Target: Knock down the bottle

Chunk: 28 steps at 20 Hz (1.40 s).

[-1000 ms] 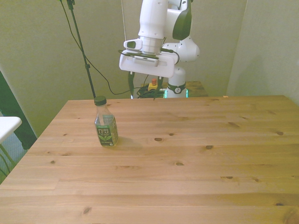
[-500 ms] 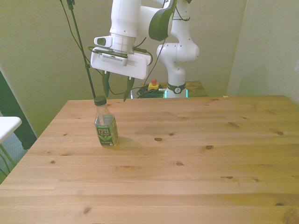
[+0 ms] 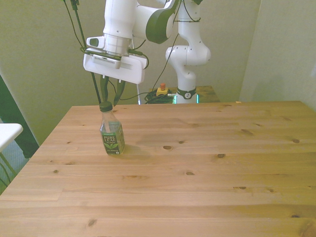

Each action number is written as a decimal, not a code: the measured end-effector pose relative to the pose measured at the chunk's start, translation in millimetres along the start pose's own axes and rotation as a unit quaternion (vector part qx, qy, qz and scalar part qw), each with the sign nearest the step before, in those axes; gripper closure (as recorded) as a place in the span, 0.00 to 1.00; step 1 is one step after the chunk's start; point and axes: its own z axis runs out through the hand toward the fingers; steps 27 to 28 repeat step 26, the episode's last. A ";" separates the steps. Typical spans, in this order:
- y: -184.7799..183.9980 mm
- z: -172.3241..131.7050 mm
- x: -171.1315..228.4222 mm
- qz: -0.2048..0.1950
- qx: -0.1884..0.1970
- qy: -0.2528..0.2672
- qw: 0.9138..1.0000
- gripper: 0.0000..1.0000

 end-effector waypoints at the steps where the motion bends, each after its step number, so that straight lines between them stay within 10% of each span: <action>1: -1.3 0.0 1.2 0.001 0.001 0.000 1.000 1.00; 28: -115.5 45.2 81.8 0.078 0.009 0.001 0.997 1.00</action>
